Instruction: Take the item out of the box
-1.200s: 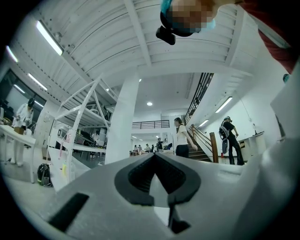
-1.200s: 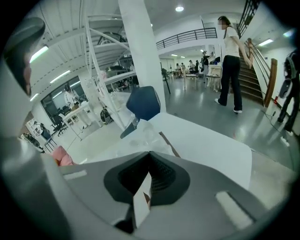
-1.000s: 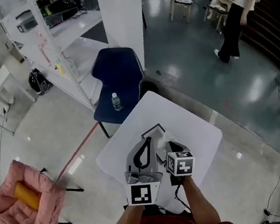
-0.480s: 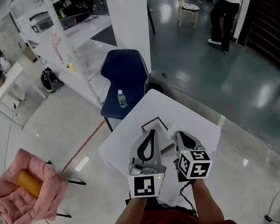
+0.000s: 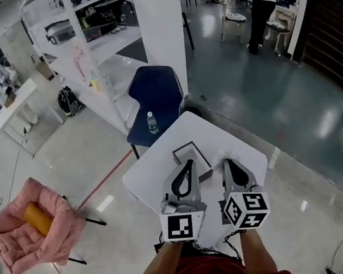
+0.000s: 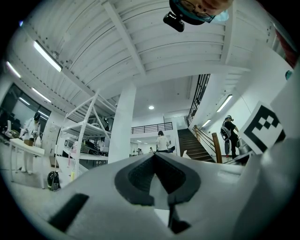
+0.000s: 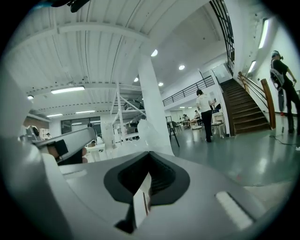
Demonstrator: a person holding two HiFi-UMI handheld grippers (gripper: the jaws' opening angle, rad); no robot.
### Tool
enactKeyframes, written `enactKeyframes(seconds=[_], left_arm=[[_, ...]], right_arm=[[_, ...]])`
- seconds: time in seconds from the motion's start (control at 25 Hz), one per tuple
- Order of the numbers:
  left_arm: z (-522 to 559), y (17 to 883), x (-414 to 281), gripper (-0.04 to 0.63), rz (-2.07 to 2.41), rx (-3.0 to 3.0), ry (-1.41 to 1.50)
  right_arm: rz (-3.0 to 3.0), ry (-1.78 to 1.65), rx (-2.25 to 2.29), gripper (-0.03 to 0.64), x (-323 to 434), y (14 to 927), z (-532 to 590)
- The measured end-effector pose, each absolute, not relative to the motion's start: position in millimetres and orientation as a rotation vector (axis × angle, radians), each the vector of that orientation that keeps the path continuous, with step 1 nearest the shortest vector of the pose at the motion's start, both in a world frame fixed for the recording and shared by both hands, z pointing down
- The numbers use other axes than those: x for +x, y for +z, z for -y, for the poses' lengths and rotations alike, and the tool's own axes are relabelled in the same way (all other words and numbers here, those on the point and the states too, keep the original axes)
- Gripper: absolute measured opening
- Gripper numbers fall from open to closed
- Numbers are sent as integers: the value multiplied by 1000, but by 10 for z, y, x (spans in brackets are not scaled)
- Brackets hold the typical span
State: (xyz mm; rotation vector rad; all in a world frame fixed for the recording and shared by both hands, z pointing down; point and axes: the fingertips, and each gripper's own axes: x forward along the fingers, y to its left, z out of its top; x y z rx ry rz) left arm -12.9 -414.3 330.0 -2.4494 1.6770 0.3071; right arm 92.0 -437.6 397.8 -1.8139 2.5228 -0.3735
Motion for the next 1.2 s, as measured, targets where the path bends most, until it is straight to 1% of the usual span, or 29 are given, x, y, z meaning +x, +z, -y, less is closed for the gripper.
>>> enactKeyframes(seconds=[0.28,0.52,0.76,1.2], left_arm=[[3875,3294,15,2,-1693,-2446,300],[3717,3275,131,2,-1675,-2443,327],[3639,3273,264,2,-1660,-2440,336],[3547,3331,242,2,-1679,-2403,327]], right_arm=[[-2453,-46,-1825,0,1061,3533,3983],[-2382,148,-1825,2,1180,3327,3759],[-2353,222,-1796,0,1288,3291,3634],[-2347,277,-1762,2,1299,3336,3587]])
